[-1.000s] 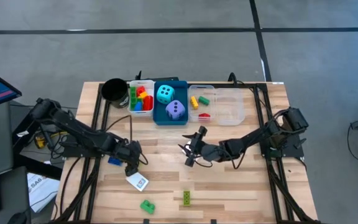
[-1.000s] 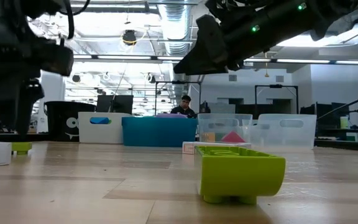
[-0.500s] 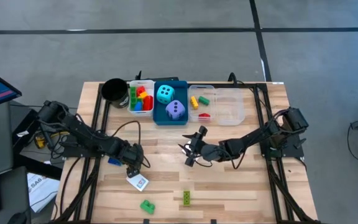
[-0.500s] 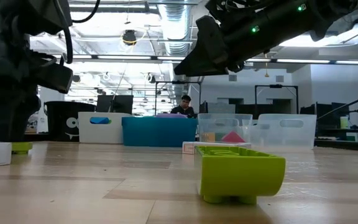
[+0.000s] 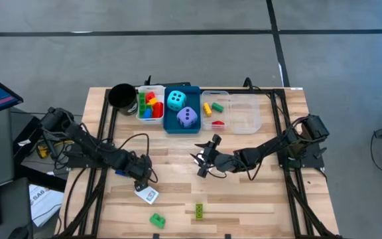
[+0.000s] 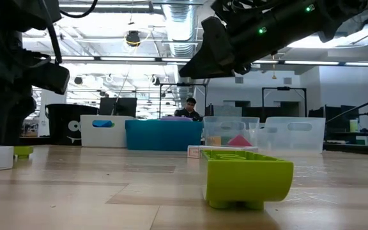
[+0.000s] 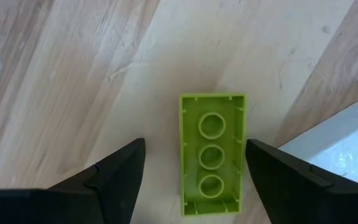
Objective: Pick & Place Toys
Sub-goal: Put the left green game piece into the left transparent bin
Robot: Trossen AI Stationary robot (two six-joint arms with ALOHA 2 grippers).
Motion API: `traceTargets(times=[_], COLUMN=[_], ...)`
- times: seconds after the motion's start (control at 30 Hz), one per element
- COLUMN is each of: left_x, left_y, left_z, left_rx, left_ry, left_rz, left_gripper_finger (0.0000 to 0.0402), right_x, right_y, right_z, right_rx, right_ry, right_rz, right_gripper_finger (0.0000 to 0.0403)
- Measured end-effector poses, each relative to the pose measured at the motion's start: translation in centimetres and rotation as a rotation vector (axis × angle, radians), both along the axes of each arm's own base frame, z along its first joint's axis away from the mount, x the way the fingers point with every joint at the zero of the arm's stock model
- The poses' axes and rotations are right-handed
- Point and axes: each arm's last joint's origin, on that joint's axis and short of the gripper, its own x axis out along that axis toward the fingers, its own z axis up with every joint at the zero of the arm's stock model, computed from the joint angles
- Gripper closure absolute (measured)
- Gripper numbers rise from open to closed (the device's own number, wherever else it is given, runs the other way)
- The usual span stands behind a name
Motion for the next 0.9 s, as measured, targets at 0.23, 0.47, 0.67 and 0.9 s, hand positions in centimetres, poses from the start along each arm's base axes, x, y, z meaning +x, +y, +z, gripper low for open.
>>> traceTargets(times=[0.23, 0.47, 0.67, 0.9], left_x=[-0.1, -0.2, -0.2, -0.6], left_y=[0.0, 0.1, 0.0, 0.3], left_z=[-0.1, -0.1, 0.4, 2.8], left_rx=[-0.002, 0.006, -0.029, -0.104], left_ry=[0.006, 0.011, -0.015, -0.14], left_rz=[0.012, 0.02, 0.016, 0.013], left_gripper_finger=[0.0164, 0.027, 0.0278, 0.0278], right_x=[0.0, 0.0, 0.0, 0.1], right_y=[-0.1, -0.1, -0.1, 0.4], right_z=[-0.1, -0.1, -0.1, 0.5], right_rx=[0.01, 0.011, 0.01, -0.091], right_ry=[0.008, 0.005, 0.004, -0.006], right_rz=[-0.007, -0.008, -0.008, 0.046], right_gripper_finger=[0.0198, 0.0198, 0.0198, 0.0198])
